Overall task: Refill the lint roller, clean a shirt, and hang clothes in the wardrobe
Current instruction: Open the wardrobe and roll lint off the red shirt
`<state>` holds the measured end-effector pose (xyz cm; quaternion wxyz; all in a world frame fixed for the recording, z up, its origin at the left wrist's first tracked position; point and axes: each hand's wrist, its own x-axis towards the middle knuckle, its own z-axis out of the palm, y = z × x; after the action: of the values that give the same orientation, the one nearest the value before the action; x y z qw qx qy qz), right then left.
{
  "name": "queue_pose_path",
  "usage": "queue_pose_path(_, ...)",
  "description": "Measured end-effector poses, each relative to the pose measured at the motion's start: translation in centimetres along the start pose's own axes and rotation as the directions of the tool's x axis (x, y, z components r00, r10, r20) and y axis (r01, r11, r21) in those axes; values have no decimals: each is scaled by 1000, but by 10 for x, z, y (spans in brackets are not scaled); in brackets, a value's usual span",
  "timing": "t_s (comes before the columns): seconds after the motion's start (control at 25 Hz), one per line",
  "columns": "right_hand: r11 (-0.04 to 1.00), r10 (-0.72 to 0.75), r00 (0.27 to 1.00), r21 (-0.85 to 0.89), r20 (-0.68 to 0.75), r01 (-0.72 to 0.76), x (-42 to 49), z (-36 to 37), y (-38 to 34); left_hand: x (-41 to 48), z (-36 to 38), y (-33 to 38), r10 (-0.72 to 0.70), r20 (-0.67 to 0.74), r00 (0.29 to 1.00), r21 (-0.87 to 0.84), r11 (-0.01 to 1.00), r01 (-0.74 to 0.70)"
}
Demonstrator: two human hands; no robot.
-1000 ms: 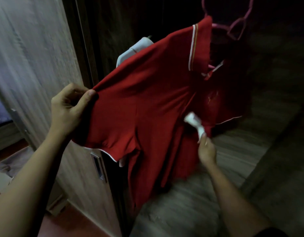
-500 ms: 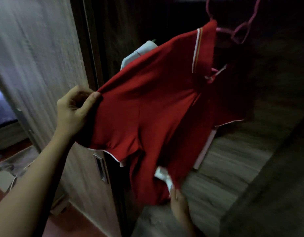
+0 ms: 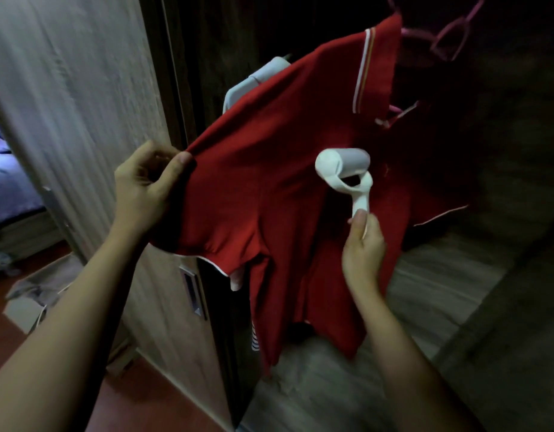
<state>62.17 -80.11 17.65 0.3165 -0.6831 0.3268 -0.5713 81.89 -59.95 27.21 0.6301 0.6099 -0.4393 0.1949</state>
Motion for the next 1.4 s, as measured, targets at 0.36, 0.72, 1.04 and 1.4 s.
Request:
queue_pose_path(0.36,747,540,664,-659,517,-93,-170,41,141,1,-1,-1,6,20,1000,26,1000,-7)
queue_pose_path(0.72,1000,-16,1000,-10,17,16,-48,20,0,-1,1,3,1,17,1000,22,1000,-2)
queue_pose_path(1.04,993,-45,988,-102,145,60,-67,37,4,0,-4,0,9,69,998,30,999,-11)
queue_pose_path(1.4,991,16,1000,133,-4,-15,-39,54,-79,1,-5,1,0,75,997,8,1000,0)
